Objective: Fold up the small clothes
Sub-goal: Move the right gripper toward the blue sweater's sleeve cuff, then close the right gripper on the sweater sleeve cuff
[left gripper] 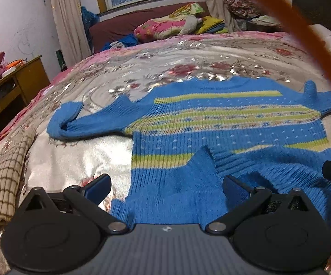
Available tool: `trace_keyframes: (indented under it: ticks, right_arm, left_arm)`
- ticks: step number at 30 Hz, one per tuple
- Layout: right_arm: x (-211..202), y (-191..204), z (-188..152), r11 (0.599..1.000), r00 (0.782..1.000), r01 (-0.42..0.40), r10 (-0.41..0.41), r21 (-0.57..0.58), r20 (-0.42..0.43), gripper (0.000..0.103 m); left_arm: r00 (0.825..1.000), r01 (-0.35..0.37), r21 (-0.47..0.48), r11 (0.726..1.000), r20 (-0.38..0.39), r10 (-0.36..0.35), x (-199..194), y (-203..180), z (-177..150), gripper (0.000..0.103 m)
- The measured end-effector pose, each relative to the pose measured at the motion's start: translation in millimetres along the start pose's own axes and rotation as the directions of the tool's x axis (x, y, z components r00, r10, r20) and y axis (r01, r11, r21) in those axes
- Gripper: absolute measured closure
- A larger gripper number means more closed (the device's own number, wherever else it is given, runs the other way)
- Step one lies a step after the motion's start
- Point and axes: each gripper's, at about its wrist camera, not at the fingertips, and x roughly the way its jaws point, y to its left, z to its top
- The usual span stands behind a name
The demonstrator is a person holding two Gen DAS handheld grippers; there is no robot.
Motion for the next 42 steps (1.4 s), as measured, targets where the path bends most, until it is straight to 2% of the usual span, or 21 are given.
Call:
trace_keyframes:
  ticks: [6,11,16,22,26,31,35,37,40,41,42]
  right_arm:
    - [1,-16,12,0.997,1.0,-0.021,0.022,0.069,-0.003,0.003]
    - [10,-44,31,0.989,1.0,-0.007,0.005,0.148,0.013,0.008]
    - [32,-90,62,0.977,0.998,0.059,-0.061,0.205,0.004,0.017]
    - [68,-151,110,0.949,0.989,0.145,-0.149,0.278,-0.007,0.027]
    - [91,-184,137,0.926,0.987,0.157,-0.161,0.344,-0.018,0.029]
    - [123,-198,157,0.92,0.982,0.185,-0.182,0.346,-0.04,0.029]
    - [149,-202,162,0.911,0.979,0.205,-0.19,0.359,-0.075,0.029]
    - [160,-202,163,0.909,0.976,0.218,-0.2,0.354,-0.087,0.029]
    - [174,-200,164,0.91,0.97,0.242,-0.217,0.336,-0.111,0.029]
    - [179,-200,164,0.91,0.968,0.249,-0.221,0.332,-0.12,0.03]
    - [183,-200,164,0.91,0.966,0.255,-0.226,0.328,-0.125,0.03]
  left_arm:
    - [0.998,0.049,0.028,0.998,0.027,-0.05,6,-5,15,0.0]
    - [0.995,0.093,0.035,0.995,0.037,-0.095,18,-11,27,0.0]
    - [0.989,0.14,0.033,0.99,0.047,-0.142,32,-20,43,0.0]
    - [0.979,0.185,0.078,0.98,0.067,-0.191,46,-35,63,0.0]
    - [0.969,0.234,0.101,0.967,0.056,-0.241,55,-35,67,0.0]
    - [0.954,0.298,0.124,0.947,0.005,-0.301,62,-34,55,0.0]
    - [0.926,0.378,0.14,0.915,-0.04,-0.377,55,-33,36,0.0]
    - [0.896,0.444,0.136,0.886,-0.085,-0.436,49,-31,24,0.0]
    - [0.839,0.539,0.129,0.832,-0.167,-0.518,41,-29,6,0.0]
    - [0.826,0.559,0.137,0.818,-0.178,-0.535,35,-28,0,0.0]
    - [0.821,0.568,0.156,0.808,-0.18,-0.542,29,-27,-5,0.0]
